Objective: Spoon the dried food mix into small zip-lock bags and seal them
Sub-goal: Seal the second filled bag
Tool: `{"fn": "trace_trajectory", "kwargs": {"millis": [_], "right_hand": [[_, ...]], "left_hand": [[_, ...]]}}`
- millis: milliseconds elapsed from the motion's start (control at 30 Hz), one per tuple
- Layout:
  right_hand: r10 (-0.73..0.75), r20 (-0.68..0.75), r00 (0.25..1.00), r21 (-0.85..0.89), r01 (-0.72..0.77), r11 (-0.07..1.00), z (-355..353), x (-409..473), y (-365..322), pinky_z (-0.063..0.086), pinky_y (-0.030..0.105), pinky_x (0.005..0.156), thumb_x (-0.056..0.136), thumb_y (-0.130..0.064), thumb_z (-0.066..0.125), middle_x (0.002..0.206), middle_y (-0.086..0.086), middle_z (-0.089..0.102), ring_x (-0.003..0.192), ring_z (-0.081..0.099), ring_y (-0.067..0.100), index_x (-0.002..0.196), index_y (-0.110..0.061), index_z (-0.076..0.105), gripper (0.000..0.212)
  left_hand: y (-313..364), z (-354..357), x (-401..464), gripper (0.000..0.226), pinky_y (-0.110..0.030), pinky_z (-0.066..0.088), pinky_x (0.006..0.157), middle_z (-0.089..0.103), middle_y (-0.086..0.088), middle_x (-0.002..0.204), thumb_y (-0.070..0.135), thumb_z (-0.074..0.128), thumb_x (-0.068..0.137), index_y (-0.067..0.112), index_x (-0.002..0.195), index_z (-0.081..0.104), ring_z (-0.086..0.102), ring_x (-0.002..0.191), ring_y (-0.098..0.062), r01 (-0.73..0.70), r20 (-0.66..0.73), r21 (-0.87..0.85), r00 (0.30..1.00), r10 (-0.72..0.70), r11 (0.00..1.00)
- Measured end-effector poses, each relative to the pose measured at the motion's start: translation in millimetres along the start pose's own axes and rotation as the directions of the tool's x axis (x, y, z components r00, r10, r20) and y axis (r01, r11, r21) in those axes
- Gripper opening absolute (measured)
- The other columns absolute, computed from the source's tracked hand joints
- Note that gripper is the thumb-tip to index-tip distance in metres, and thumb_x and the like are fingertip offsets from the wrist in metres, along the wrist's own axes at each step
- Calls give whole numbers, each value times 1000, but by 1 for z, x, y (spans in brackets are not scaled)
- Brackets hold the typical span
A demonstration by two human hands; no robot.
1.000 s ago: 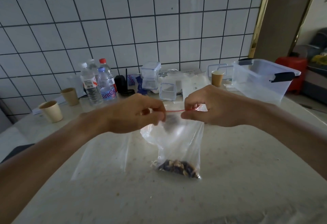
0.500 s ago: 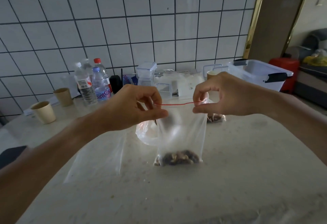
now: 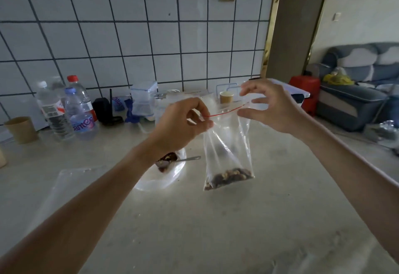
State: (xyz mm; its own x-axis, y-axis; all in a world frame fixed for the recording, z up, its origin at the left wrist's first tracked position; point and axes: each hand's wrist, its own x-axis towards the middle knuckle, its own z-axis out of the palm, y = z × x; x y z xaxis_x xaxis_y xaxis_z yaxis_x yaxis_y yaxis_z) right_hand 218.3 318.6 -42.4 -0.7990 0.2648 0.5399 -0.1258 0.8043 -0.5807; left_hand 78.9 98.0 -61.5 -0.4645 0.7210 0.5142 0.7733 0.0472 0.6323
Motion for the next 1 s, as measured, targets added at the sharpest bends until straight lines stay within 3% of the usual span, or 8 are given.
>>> {"fn": "trace_trajectory", "kwargs": {"millis": [67, 133, 233, 300, 433, 600, 733, 1000], "right_hand": [[201, 99, 975, 244, -219, 945, 12, -11, 22, 59, 31, 96, 63, -32, 93, 132, -5, 62, 115, 67, 10, 139, -28, 50, 87], [316, 234, 919, 340, -383, 859, 28, -24, 43, 57, 34, 100, 61, -35, 95, 127, -7, 68, 111, 70, 6, 144, -30, 45, 97], [277, 351, 894, 347, -399, 849, 63, -41, 65, 55, 20, 91, 83, -23, 86, 115, -2, 76, 104, 71, 0, 120, -25, 70, 41], [325, 278, 904, 401, -417, 816, 85, -48, 72, 52, 21, 82, 95, -10, 71, 92, 0, 79, 83, 71, 1, 96, -14, 77, 7], [473, 188, 861, 571, -488, 661, 98, -46, 76, 55, 48, 87, 105, -7, 53, 83, 14, 76, 76, 66, 29, 91, -1, 71, 23], [615, 98, 783, 682, -503, 531, 95, -26, 87, 48, 27, 53, 106, -7, 50, 84, 13, 73, 58, 74, 23, 87, -9, 60, 22], [746, 94, 659, 733, -553, 396, 108, 1, 95, 59, 39, 57, 104, -3, 51, 76, 14, 72, 56, 73, 28, 96, -2, 61, 13], [785, 13, 620, 522, -673, 523, 132, 29, 99, 66, 42, 65, 99, 1, 56, 92, 17, 73, 61, 74, 25, 106, 2, 61, 9]], "left_hand": [[-5, 11, 0, 18, -44, 63, 82, 74, 3, 94, 16, 84, 86, 19, 87, 67, 73, 83, -13, -1, 28, 11, 1000, 1, 1000], [-10, 18, -1, 18, -45, 62, 82, 76, 1, 95, 16, 85, 85, 16, 87, 67, 73, 83, -14, 8, 11, -15, 1000, -8, 1000], [-13, 20, 1, 18, -50, 62, 79, 76, 0, 95, 18, 85, 85, 15, 87, 68, 74, 82, -18, 33, -26, -24, 999, -33, 999], [-15, 20, 1, 16, -49, 62, 77, 75, 7, 94, 21, 84, 86, 18, 90, 68, 73, 80, -12, 35, -64, 14, 997, -34, 999], [-30, 17, -5, 22, -34, 62, 77, 69, 15, 111, 23, 79, 90, 23, 107, 65, 72, 82, -3, 76, -196, 38, 978, -67, 996], [-55, 27, -42, 16, -13, 55, 76, 73, 19, 95, 16, 77, 92, 27, 98, 68, 71, 88, 0, 96, -97, 62, 991, -90, 993], [-72, 44, -80, 16, -19, 55, 90, 71, 27, 102, 26, 75, 94, 34, 106, 70, 67, 102, 8, 95, 78, 123, 991, -105, 988], [-96, 70, -138, 27, -24, 40, 113, 59, 24, 140, 46, 59, 102, 36, 124, 69, 44, 137, 9, -27, 195, 338, 980, -42, 941]]}}
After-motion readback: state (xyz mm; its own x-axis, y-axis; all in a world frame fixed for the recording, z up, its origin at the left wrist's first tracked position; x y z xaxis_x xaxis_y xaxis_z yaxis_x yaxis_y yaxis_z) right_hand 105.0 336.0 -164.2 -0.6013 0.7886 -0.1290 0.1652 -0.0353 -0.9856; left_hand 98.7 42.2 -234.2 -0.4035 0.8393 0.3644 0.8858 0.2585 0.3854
